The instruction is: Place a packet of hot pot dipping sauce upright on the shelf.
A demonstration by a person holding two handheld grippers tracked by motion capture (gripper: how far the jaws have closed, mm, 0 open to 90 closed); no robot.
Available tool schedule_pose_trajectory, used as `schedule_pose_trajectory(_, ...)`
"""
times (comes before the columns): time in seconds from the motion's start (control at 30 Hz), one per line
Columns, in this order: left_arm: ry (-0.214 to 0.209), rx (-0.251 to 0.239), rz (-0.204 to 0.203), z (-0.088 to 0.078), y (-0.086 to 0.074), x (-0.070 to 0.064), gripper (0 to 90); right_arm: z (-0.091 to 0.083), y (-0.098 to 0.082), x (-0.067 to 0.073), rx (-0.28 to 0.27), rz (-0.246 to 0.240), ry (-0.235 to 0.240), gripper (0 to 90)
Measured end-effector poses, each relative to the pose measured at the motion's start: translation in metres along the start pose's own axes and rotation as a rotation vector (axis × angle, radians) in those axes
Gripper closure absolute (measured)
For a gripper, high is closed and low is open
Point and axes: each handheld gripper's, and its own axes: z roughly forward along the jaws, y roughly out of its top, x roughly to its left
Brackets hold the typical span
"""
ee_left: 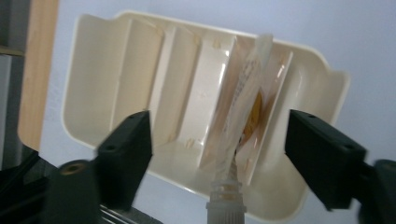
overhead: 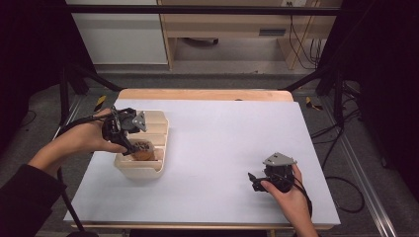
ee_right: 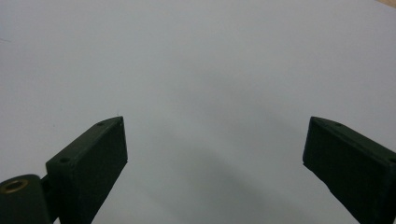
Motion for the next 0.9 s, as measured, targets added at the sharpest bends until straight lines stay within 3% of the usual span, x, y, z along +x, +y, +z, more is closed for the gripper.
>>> schedule_pose_trajectory(0.13,0.020,-0.051,-0.014,-0.007,0.005,-0.001,11.0,0.000,0.000,0.000,0.000,0.002,0.000,6.9)
schedule_pose_trajectory(0.37,0.024,-0.132,-0.033,-0.014,0.014,-0.009,8.1,0.000,0.000,-0.001,0.000,-0.004,-0.001,6.9)
schedule_pose_trajectory(0.67,0.047,-0.173,-0.035,-0.015,0.023,-0.017,7.6,0.000,0.000,-0.001,0.000,-0.004,0.000,6.8)
schedule_pose_trajectory(0.77,0.057,-0.184,-0.066,-0.014,0.028,-0.021,8.1,0.000,0.000,-0.001,0.000,-0.003,0.000,6.8)
schedule_pose_trajectory(0.9,0.065,-0.258,-0.120,-0.015,0.036,-0.027,7.6,0.000,0.000,-0.001,-0.001,-0.005,-0.001,6.8)
